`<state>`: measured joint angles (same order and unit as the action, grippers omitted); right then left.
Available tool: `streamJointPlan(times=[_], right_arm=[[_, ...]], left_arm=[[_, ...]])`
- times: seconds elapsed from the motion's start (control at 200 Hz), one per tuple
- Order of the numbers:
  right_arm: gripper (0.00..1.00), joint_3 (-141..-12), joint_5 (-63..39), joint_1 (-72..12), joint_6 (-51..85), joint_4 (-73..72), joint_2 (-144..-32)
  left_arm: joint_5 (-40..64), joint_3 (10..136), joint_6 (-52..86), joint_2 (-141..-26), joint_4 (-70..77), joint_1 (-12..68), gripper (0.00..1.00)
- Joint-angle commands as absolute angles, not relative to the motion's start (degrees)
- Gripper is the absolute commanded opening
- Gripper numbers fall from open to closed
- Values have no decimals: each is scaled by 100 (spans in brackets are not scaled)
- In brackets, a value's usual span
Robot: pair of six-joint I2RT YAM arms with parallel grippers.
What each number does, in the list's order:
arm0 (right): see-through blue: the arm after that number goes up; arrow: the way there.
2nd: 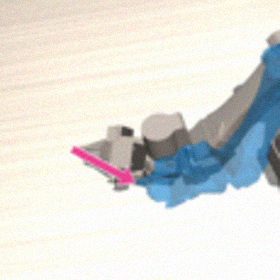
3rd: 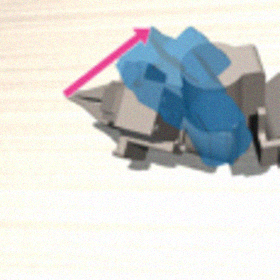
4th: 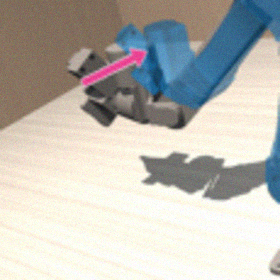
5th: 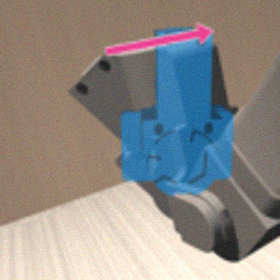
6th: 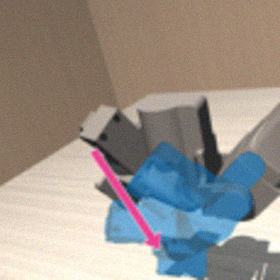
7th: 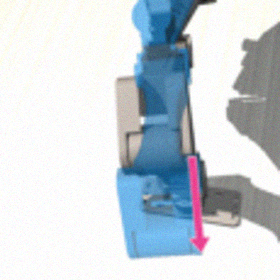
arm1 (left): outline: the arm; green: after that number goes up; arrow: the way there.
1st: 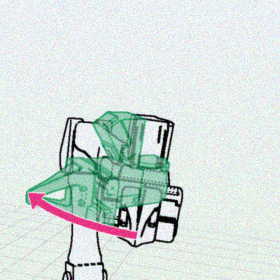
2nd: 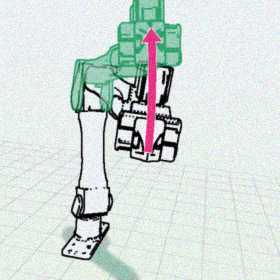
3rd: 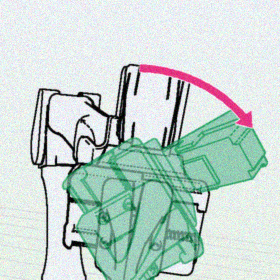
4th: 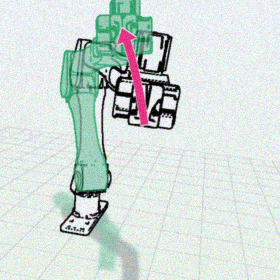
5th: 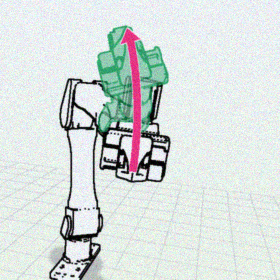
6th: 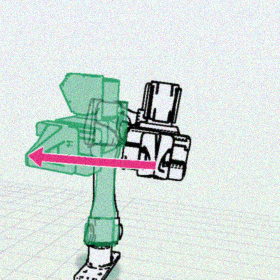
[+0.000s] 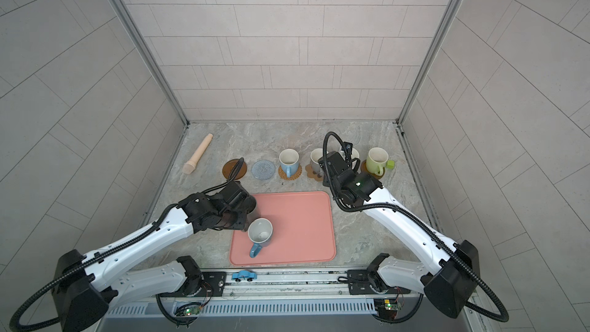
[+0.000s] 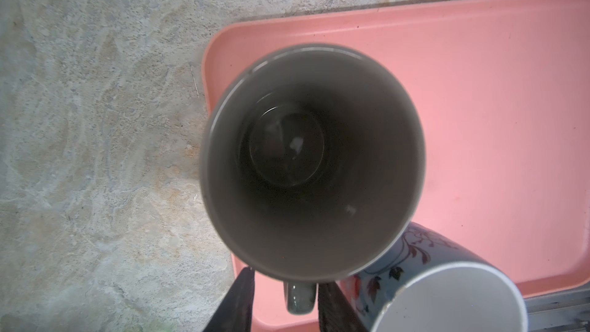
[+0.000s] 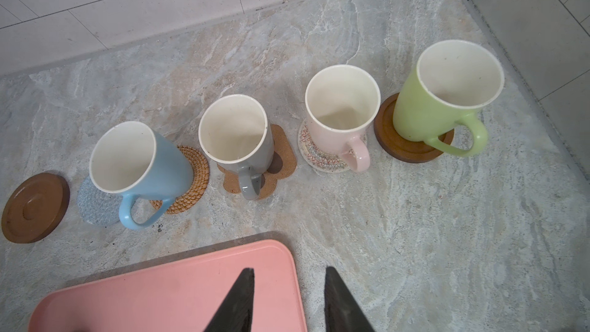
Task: Place cups on coasters
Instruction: Pick up the cup from the tray.
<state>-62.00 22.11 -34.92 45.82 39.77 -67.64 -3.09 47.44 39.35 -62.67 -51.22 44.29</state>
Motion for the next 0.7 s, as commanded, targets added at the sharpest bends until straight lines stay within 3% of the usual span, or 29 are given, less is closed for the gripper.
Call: streamJointPlan(times=[0.0,0.46,0.695], right_arm=[[40,-6174,2338,-3474,4711,4061,-6609],[39,-6113,2347,-3474,4766,4090,-6548],[40,-6073,2373,-3472,4793,4115,-6471]], left_arm=[[-448,4686,3898,-6340,-5149,4452,38],[-465,4713,3674,-6708,-5117,4448,38],[-481,4762,3601,-6884,-4997,4438,32]])
